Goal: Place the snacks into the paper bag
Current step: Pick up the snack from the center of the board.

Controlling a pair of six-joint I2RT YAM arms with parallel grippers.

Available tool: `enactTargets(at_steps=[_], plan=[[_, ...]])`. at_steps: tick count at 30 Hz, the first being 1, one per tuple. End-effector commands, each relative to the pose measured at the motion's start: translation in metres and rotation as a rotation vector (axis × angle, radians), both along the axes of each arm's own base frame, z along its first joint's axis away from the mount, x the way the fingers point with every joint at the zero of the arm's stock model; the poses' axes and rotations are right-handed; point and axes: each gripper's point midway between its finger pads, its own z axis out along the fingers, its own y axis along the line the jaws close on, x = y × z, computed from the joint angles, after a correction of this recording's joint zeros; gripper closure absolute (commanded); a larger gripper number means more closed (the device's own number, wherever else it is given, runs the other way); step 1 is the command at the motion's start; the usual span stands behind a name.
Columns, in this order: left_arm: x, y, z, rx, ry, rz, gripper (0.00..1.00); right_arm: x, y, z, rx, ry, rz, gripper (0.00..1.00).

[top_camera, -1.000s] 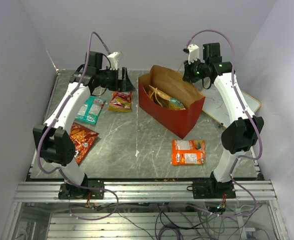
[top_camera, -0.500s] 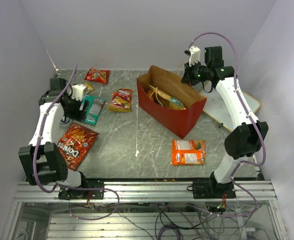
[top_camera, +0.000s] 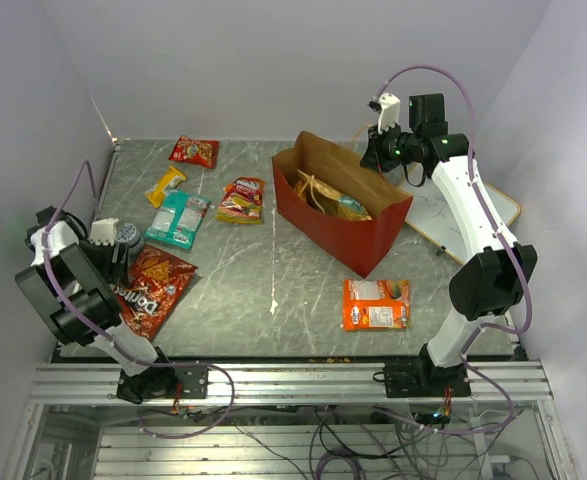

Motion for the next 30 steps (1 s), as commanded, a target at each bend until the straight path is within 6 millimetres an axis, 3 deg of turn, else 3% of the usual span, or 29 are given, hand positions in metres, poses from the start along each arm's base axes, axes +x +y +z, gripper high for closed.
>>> enactTargets(at_steps=[1, 8, 14, 23, 25, 30], plan=[[0.007, -0.007, -0.012, -0.059, -0.035, -0.064, 0.21, -0.004, 0.002, 0.018, 0.025, -0.041, 0.006, 1.0], [0.0, -0.019, -0.035, -0.112, -0.021, -0.066, 0.26, -0.004, 0.002, 0.013, 0.028, -0.029, 0.0, 1.0], [-0.005, -0.029, -0.037, -0.143, -0.033, -0.072, 0.48, -0.005, 0.002, 0.008, 0.026, -0.016, -0.007, 1.0], [-0.009, -0.046, 0.001, -0.186, -0.068, -0.132, 0.87, -0.008, 0.002, 0.008, 0.028, -0.016, -0.006, 1.0], [-0.009, -0.054, 0.014, -0.198, -0.087, -0.165, 0.92, -0.009, 0.003, 0.009, 0.03, -0.017, -0.001, 1.0], [-0.003, -0.082, 0.058, -0.204, -0.157, -0.298, 0.93, -0.017, 0.01, 0.016, 0.036, -0.038, 0.036, 1.0]])
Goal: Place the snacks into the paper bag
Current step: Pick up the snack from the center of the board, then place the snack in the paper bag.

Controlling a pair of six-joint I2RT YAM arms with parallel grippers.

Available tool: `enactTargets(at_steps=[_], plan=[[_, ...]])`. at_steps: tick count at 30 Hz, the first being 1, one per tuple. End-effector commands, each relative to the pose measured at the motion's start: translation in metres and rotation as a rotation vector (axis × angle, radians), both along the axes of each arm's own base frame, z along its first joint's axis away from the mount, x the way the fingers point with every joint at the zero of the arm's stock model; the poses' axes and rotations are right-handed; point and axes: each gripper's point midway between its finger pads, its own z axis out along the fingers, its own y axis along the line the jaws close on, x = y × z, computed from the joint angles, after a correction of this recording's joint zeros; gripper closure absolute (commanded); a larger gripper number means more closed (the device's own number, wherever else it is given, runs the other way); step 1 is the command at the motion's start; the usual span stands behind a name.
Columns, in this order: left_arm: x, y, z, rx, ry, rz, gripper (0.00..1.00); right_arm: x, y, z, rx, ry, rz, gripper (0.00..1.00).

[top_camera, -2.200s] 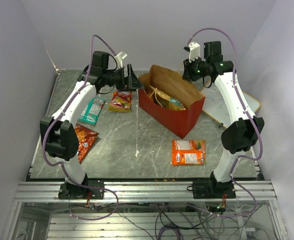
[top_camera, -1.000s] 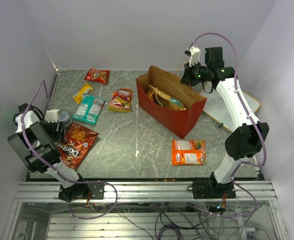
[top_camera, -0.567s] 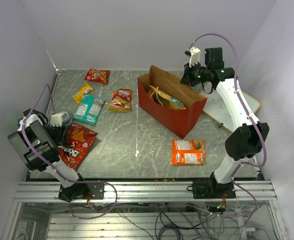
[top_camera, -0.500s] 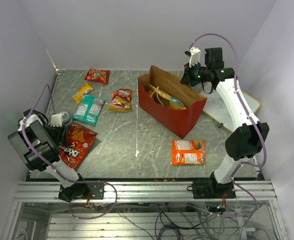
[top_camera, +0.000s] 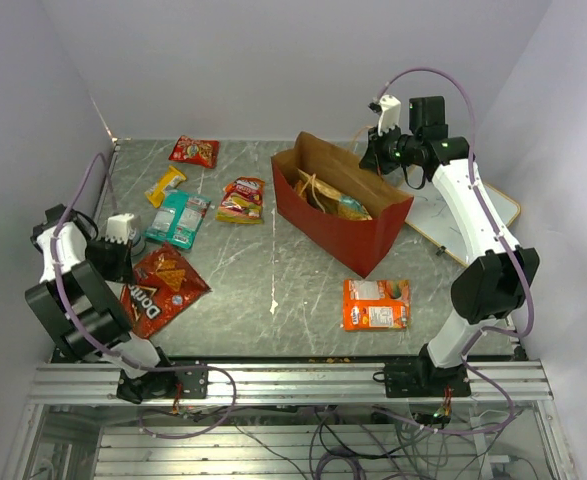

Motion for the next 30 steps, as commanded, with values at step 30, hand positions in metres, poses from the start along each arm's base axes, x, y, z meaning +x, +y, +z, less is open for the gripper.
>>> enactTargets(at_steps=[30], plan=[[0.132, -0.222, 0.434, -0.185, -1.317, -0.53, 0.93, -0.02, 0.036, 0.027, 0.073, -0.027, 0.191, 1.0]])
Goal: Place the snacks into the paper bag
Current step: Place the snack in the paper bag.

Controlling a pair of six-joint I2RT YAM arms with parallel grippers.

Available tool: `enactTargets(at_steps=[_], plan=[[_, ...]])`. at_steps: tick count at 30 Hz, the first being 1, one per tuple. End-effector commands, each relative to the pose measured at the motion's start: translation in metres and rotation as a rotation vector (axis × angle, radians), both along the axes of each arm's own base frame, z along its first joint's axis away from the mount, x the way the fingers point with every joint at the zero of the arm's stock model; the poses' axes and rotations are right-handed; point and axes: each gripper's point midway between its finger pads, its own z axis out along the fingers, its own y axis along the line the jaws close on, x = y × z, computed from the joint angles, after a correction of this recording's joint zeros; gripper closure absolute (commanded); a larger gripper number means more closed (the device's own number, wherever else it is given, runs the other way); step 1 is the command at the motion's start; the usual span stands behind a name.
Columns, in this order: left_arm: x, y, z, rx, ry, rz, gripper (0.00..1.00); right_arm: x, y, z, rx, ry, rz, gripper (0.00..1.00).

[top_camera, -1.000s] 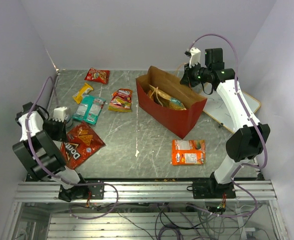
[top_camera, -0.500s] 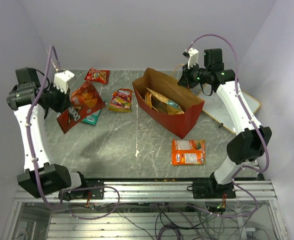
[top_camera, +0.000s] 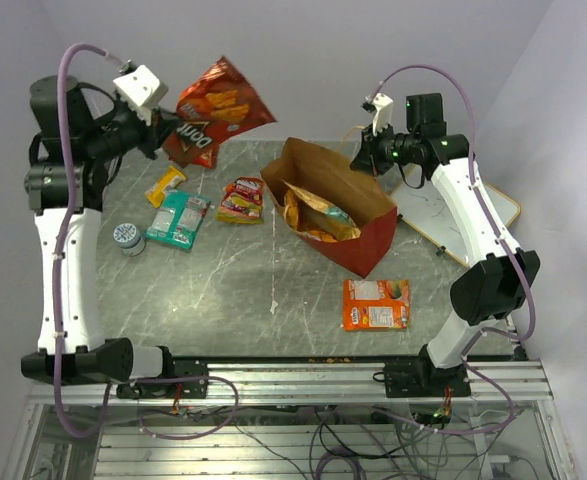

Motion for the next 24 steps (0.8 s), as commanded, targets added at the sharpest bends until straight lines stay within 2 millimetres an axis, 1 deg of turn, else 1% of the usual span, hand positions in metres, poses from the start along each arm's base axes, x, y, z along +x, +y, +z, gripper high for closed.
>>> enactTargets(at_steps=[1, 3, 6, 7, 9, 13, 15, 19, 24], plan=[[0.008, -0.056, 0.039, 0.014, -0.174, -0.188, 0.93, 0.002, 0.011, 0.009, 0.025, -0.019, 0.059, 1.0], [0.013, -0.077, 0.034, 0.079, -0.204, -0.234, 0.93, 0.003, 0.012, 0.009, 0.029, -0.015, 0.063, 1.0], [0.016, -0.104, 0.031, 0.154, -0.254, -0.301, 0.93, 0.006, 0.012, 0.006, 0.027, -0.007, 0.059, 1.0], [0.016, -0.113, 0.032, 0.171, -0.276, -0.324, 0.93, 0.007, 0.012, 0.005, 0.025, -0.002, 0.057, 1.0], [0.016, -0.133, 0.029, 0.211, -0.306, -0.38, 0.93, 0.008, 0.012, 0.0, 0.022, 0.013, 0.057, 1.0], [0.018, -0.169, 0.018, 0.294, -0.336, -0.444, 0.93, 0.01, 0.012, -0.003, 0.016, 0.026, 0.049, 1.0], [0.015, -0.188, 0.012, 0.33, -0.352, -0.479, 0.93, 0.012, 0.011, -0.002, 0.013, 0.028, 0.039, 1.0], [0.013, -0.216, 0.0, 0.411, -0.379, -0.507, 0.93, 0.013, 0.011, 0.001, 0.016, 0.031, 0.027, 1.0], [0.013, -0.245, 0.001, 0.411, -0.408, -0.51, 0.93, 0.014, 0.008, 0.002, 0.012, 0.032, 0.012, 1.0]])
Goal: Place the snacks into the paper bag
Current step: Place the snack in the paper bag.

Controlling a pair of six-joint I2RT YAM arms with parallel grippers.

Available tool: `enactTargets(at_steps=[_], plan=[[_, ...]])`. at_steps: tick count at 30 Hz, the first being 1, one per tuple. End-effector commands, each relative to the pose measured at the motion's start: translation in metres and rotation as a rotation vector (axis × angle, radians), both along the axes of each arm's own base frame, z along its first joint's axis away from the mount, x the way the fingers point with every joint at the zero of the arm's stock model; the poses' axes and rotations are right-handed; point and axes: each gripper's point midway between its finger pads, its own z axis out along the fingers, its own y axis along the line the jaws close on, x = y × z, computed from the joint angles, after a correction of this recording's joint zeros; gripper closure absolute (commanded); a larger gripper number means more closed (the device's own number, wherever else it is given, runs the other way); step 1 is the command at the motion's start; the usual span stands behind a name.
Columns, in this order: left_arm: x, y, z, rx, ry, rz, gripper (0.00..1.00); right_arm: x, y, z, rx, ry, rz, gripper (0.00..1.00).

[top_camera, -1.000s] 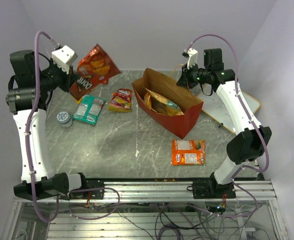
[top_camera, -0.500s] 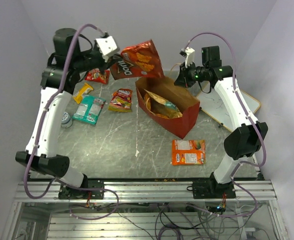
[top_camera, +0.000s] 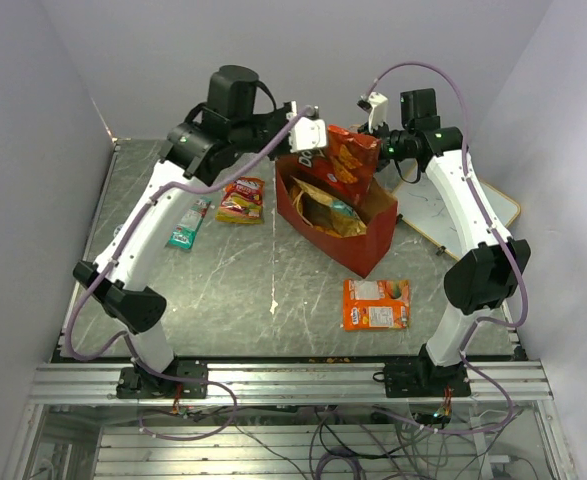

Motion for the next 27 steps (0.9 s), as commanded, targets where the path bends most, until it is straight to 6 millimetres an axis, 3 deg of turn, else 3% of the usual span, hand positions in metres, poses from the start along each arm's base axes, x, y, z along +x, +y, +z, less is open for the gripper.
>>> enactTargets(at_steps=[1, 18, 27], plan=[[0.002, -0.013, 0.022, -0.001, -0.119, 0.014, 0.93, 0.003, 0.003, 0.013, 0.012, -0.022, -0.008, 1.0], [0.002, -0.079, -0.043, 0.144, -0.153, -0.009, 0.93, 0.009, 0.001, 0.015, 0.006, -0.024, -0.032, 1.0], [0.002, -0.095, -0.079, 0.154, -0.102, -0.043, 0.93, 0.012, -0.001, 0.015, -0.005, -0.026, -0.05, 1.0]])
